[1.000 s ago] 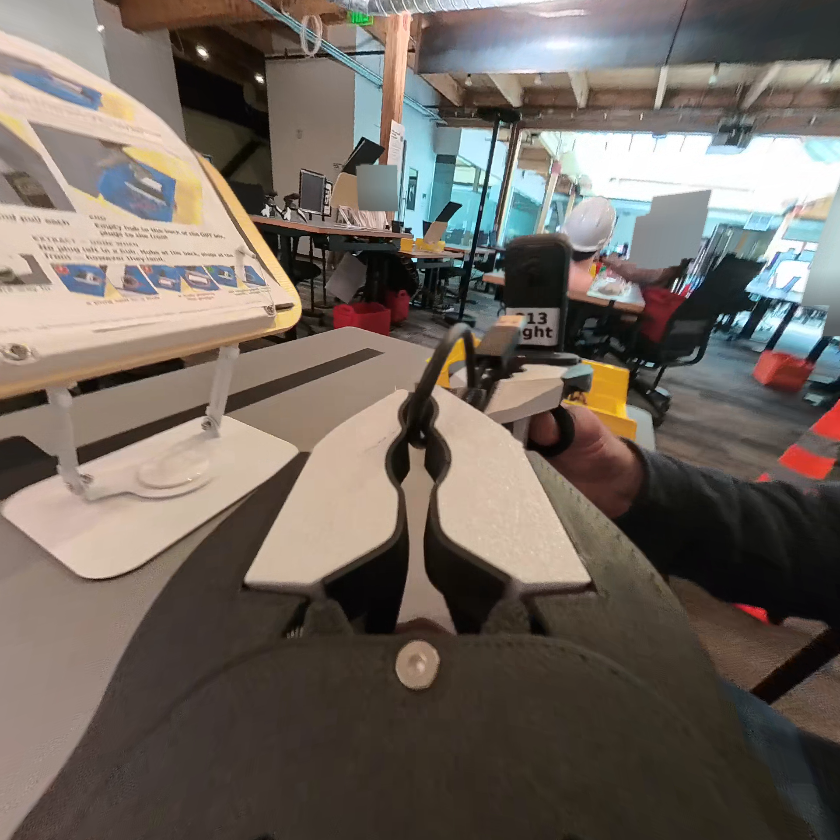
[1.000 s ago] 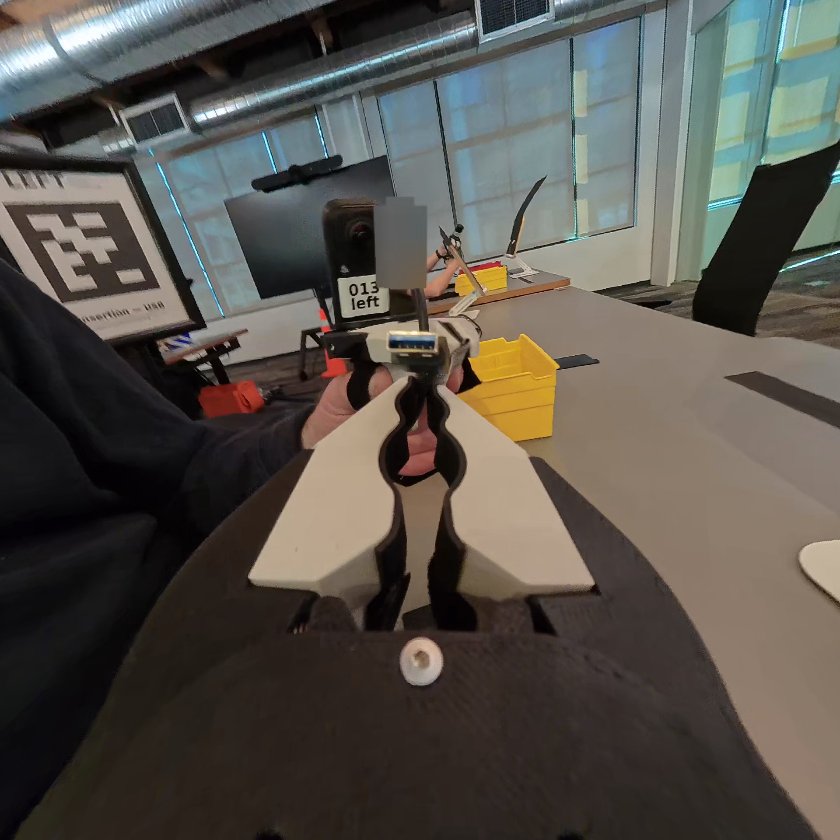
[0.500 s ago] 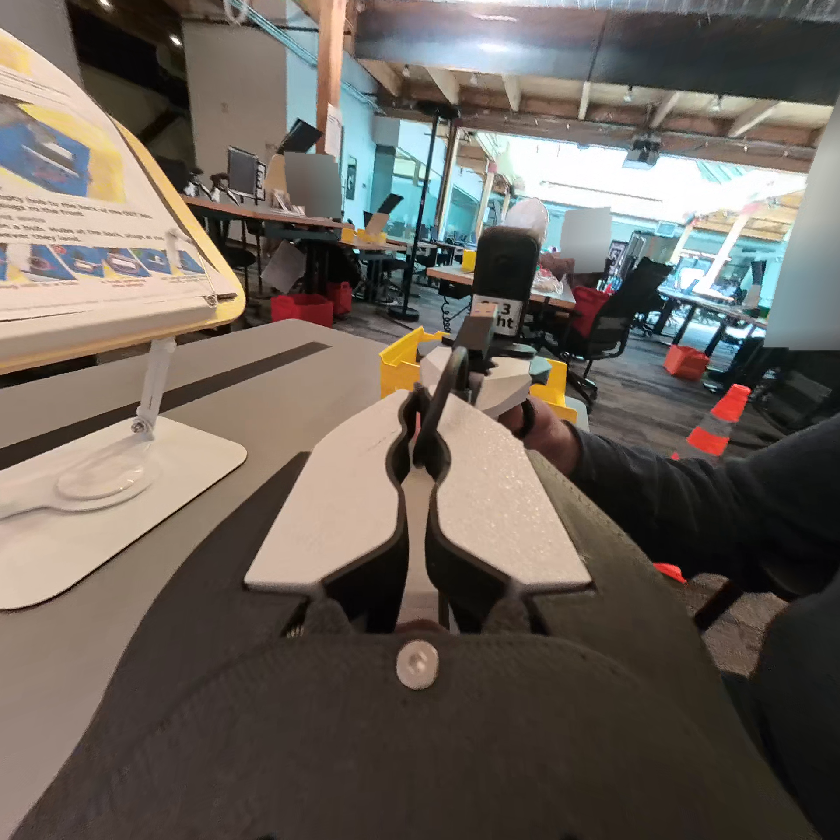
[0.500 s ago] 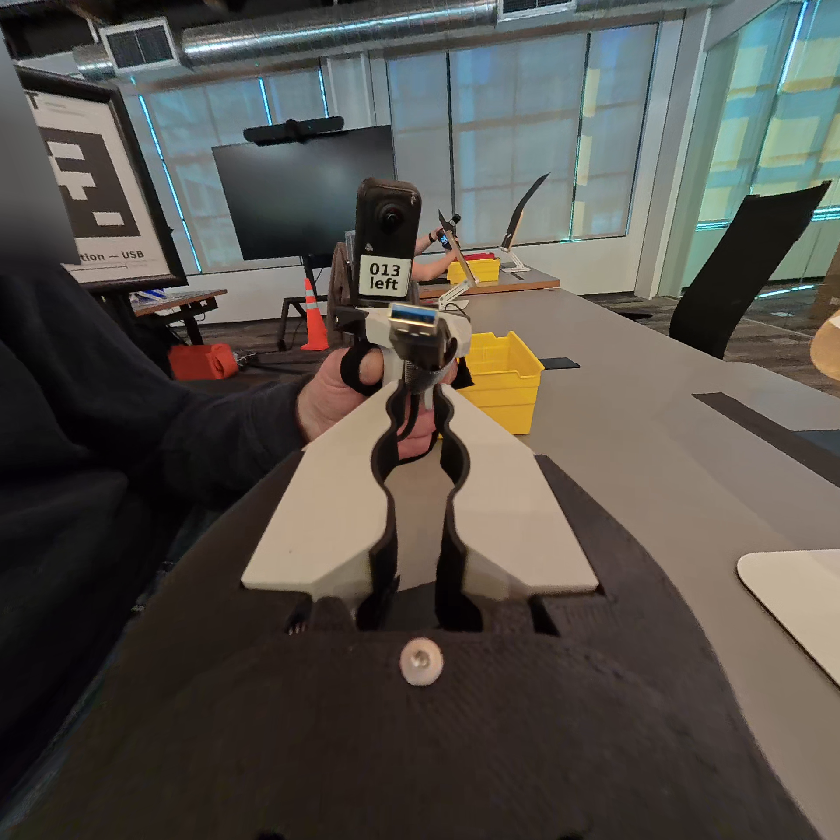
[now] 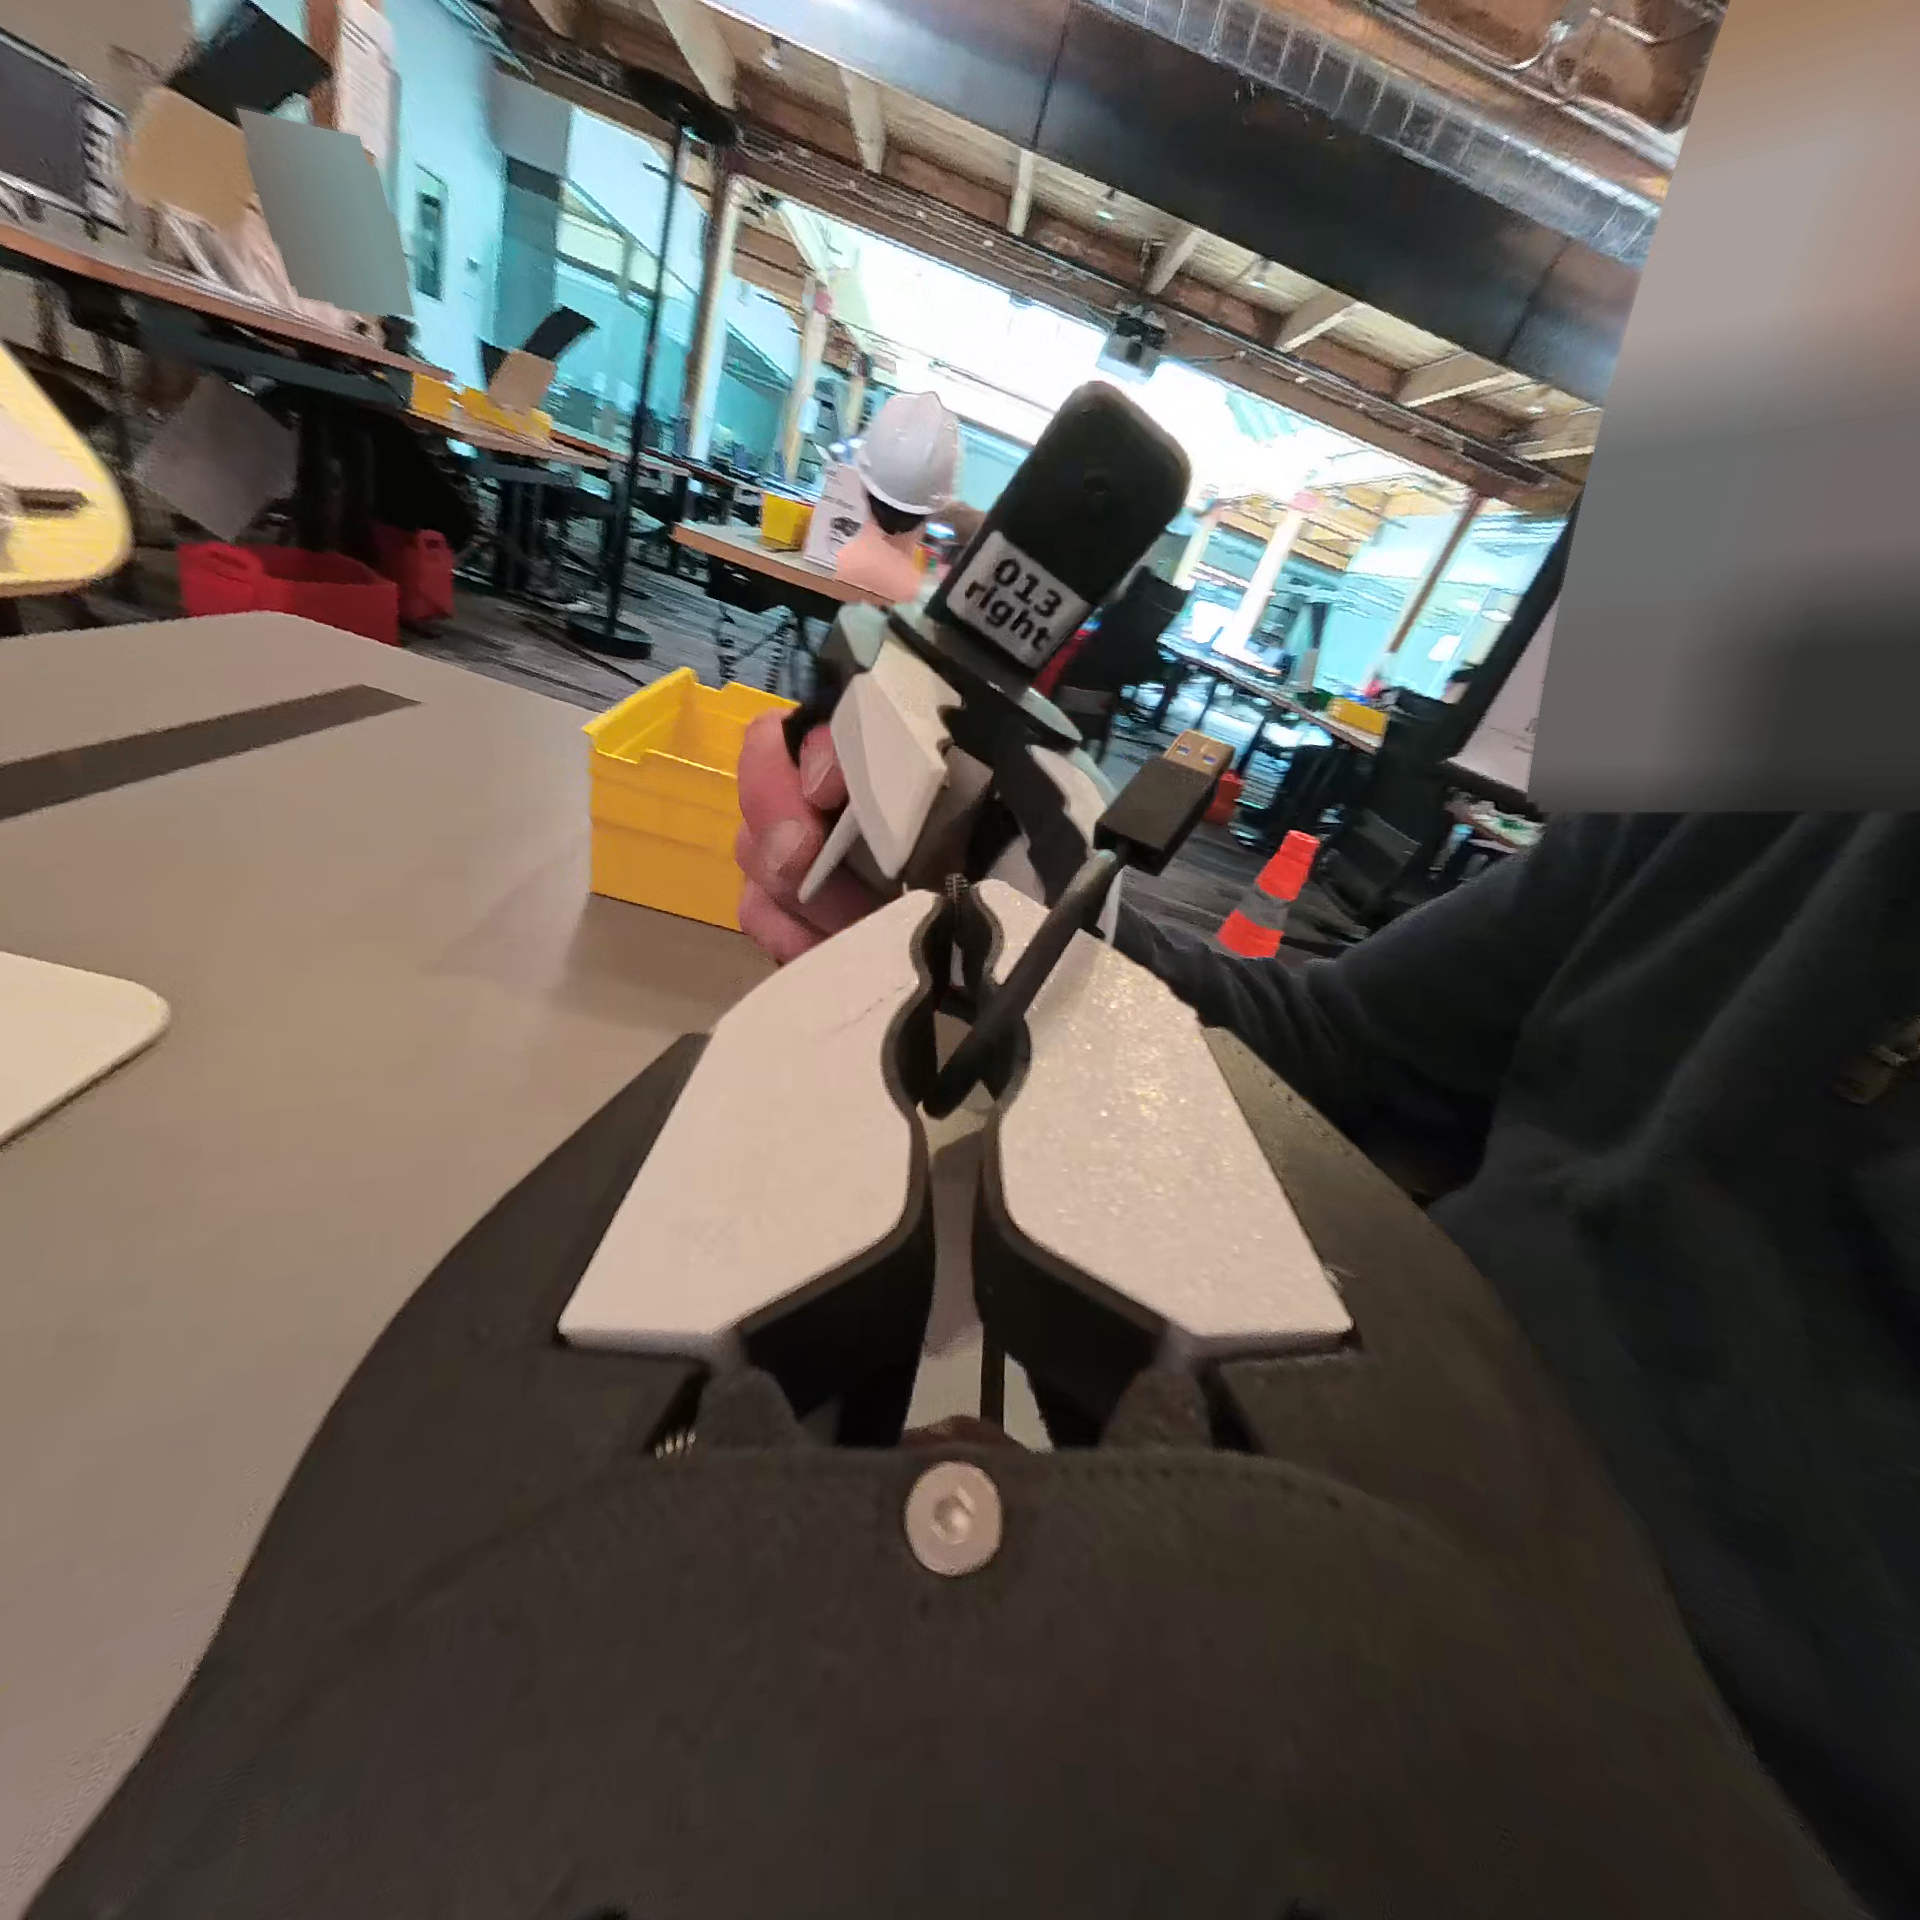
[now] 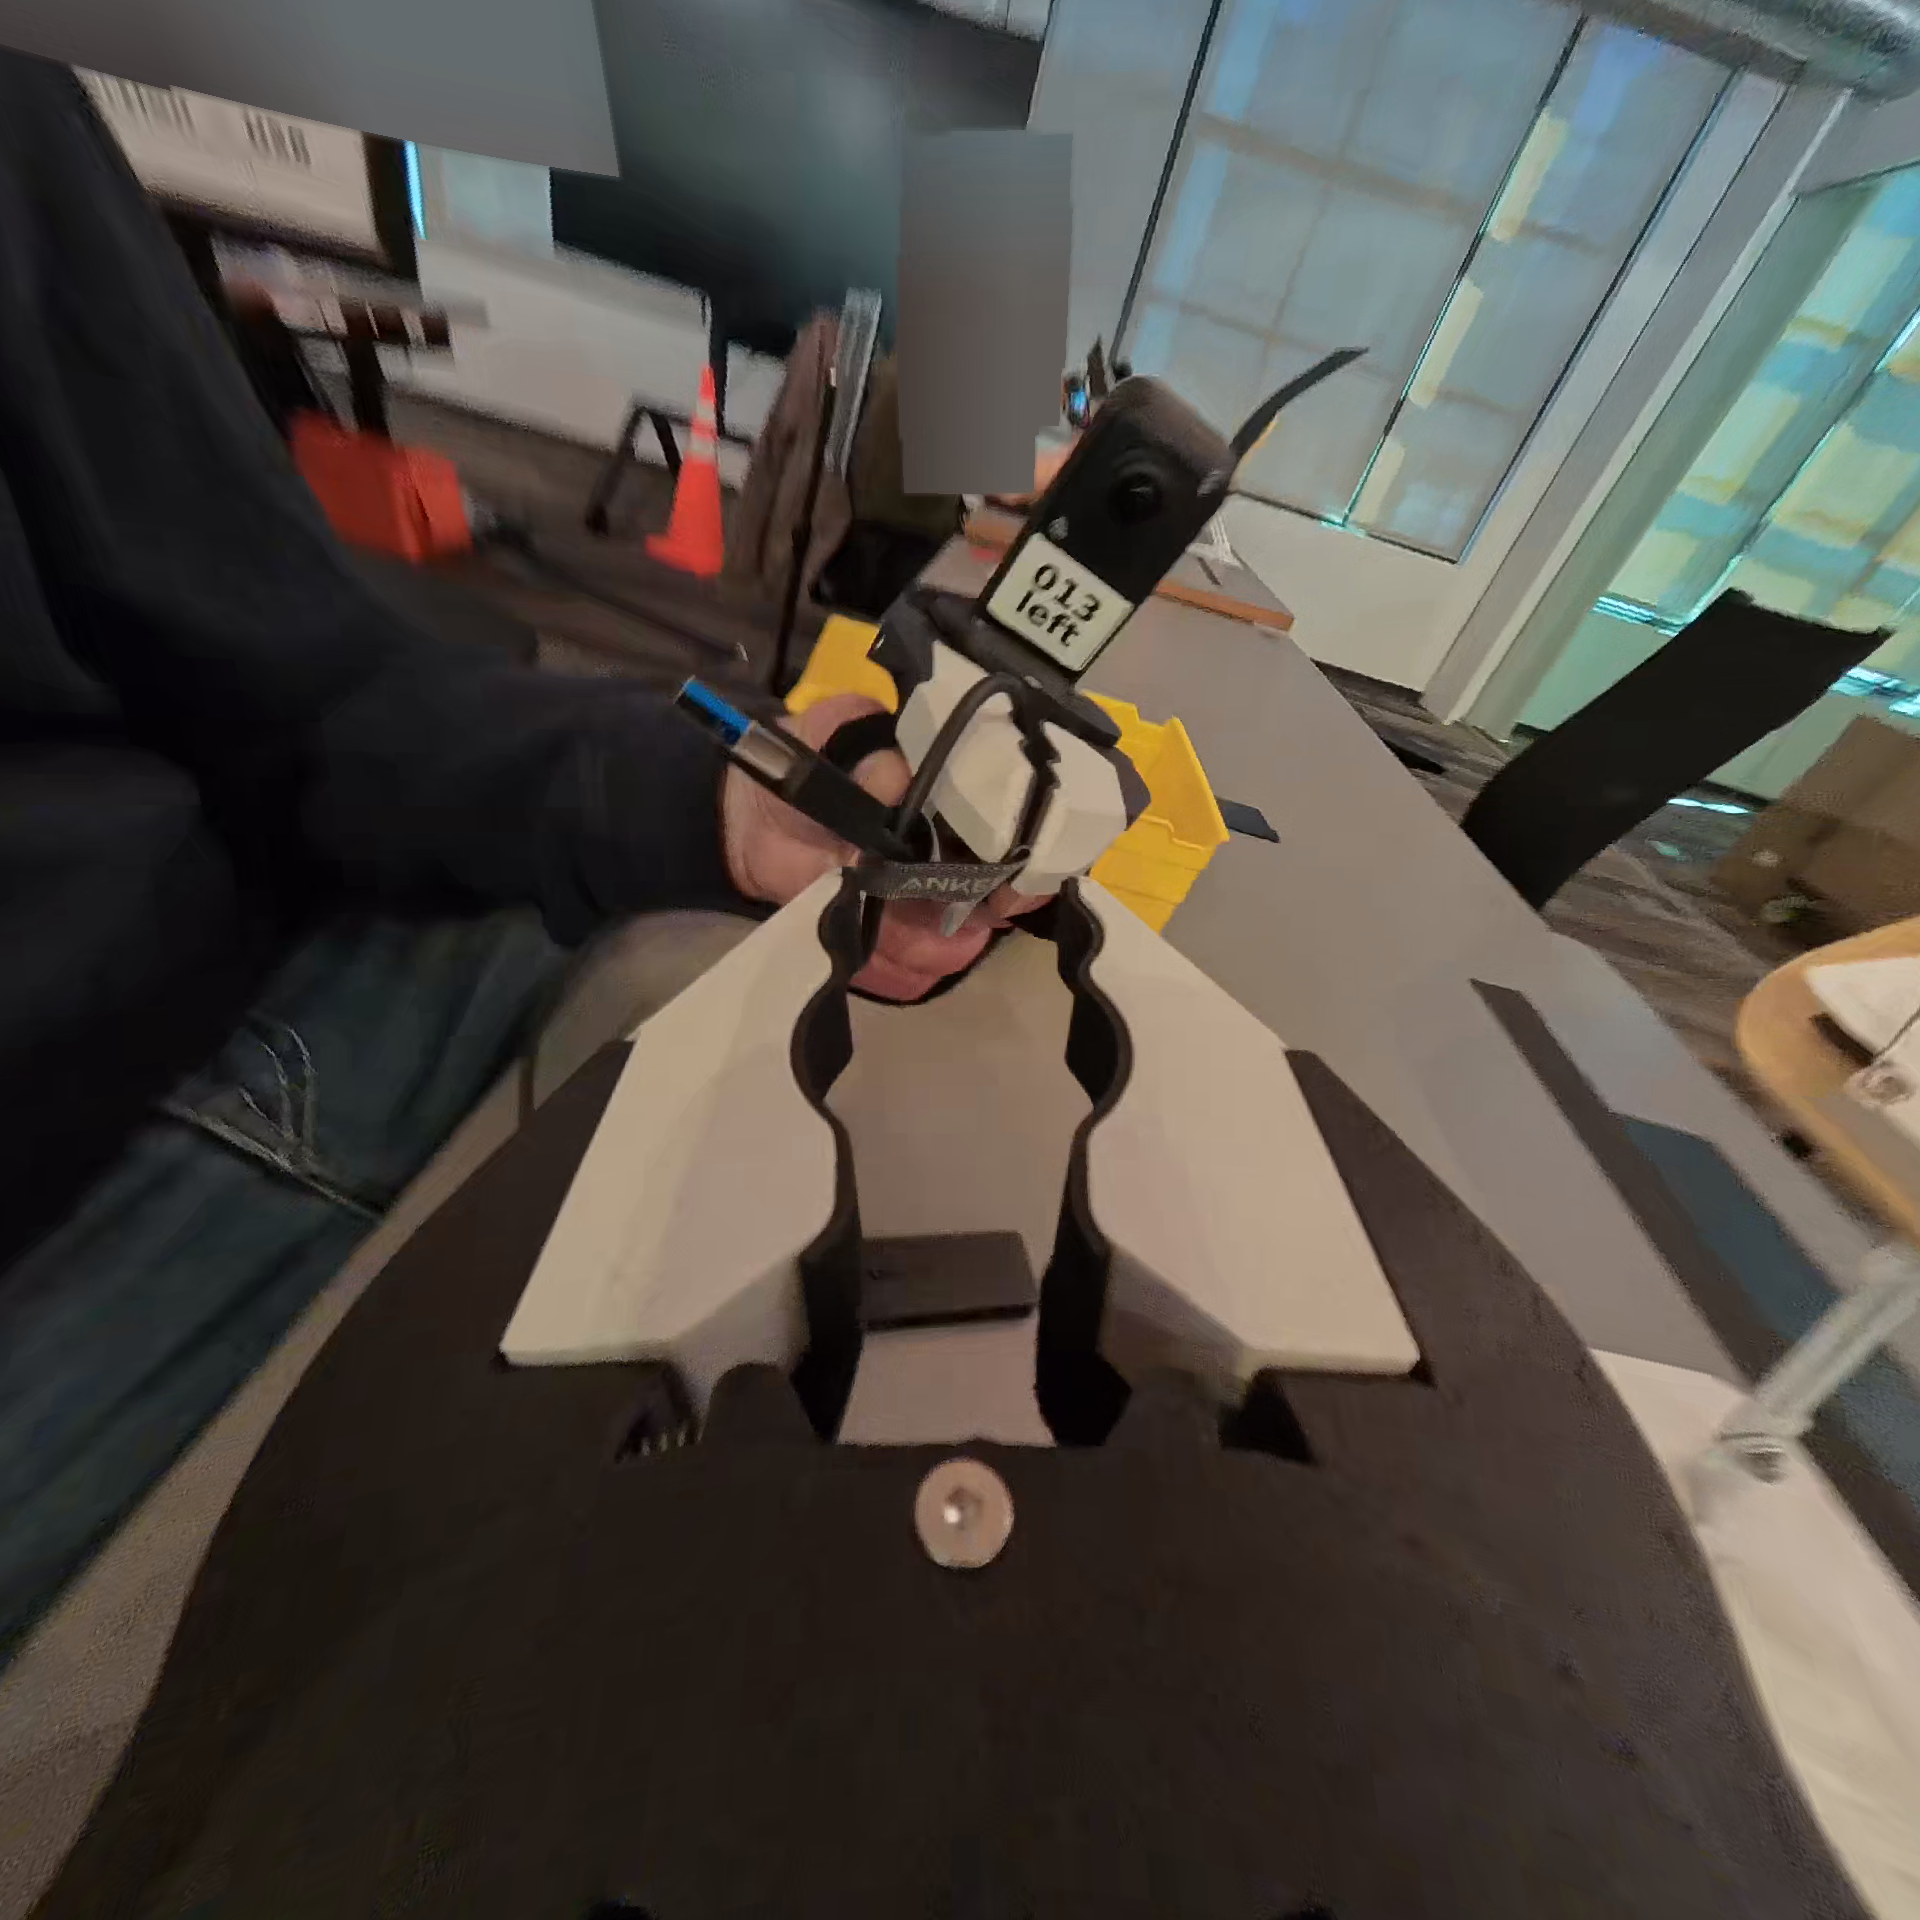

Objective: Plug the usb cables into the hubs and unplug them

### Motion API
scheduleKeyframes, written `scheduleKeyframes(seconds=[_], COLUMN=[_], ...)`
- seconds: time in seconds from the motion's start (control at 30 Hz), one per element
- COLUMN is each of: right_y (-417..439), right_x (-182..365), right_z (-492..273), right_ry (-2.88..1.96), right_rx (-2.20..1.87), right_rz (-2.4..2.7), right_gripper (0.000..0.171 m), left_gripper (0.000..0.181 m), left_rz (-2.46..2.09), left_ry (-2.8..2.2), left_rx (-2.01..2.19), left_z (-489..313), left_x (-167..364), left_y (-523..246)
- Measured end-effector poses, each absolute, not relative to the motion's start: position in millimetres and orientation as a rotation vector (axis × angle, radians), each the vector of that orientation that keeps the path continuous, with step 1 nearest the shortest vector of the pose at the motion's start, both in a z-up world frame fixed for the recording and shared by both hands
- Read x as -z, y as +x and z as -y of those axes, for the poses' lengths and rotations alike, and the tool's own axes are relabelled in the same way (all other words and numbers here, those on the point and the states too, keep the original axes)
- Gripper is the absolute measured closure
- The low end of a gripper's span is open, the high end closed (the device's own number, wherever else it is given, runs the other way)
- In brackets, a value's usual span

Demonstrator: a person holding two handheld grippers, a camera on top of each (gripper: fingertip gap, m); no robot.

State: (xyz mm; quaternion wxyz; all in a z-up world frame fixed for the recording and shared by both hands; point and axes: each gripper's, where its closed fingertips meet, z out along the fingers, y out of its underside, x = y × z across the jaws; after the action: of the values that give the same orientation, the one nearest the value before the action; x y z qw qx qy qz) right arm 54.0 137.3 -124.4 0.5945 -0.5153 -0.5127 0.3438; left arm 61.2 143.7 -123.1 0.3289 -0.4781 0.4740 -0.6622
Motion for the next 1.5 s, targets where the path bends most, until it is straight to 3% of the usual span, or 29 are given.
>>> scheduleKeyframes(seconds=[0.37, 0.73, 0.87, 1.0, 1.03, 1.27, 1.5], right_y=[41.9, 46.4, 52.5, 59.2, 60.4, 65.5, 66.1], right_x=[136.1, 148.0, 144.1, 140.1, 138.0, 140.6, 147.1], right_z=[-118.4, -110.1, -113.8, -118.5, -120.0, -127.3, -122.0], right_ry=[-1.173, -1.228, -1.249, -1.262, -1.266, -1.314, -1.292], right_rx=[-0.387, -0.269, -0.315, -0.415, -0.441, -0.424, -0.317], right_rz=[1.500, 1.618, 1.551, 1.445, 1.412, 1.371, 1.477], right_gripper=[0.157, 0.161, 0.163, 0.163, 0.163, 0.162, 0.153], left_gripper=[0.181, 0.180, 0.160, 0.155, 0.147, 0.180, 0.181], left_rz=[-1.341, -1.412, -1.378, -1.459, -1.469, -1.561, -1.602], left_ry=[-1.294, -1.284, -1.289, -1.262, -1.263, -1.248, -1.194], left_rx=[1.883, 1.895, 1.744, 1.486, 1.443, 1.219, 1.333], left_z=[-129.8, -120.2, -131.3, -131.5, -131.5, -129.5, -115.6], left_x=[136.8, 140.7, 139.1, 138.4, 137.6, 147.2, 140.9], left_y=[62.4, 63.5, 65.3, 63.6, 64.6, 71.1, 64.2])
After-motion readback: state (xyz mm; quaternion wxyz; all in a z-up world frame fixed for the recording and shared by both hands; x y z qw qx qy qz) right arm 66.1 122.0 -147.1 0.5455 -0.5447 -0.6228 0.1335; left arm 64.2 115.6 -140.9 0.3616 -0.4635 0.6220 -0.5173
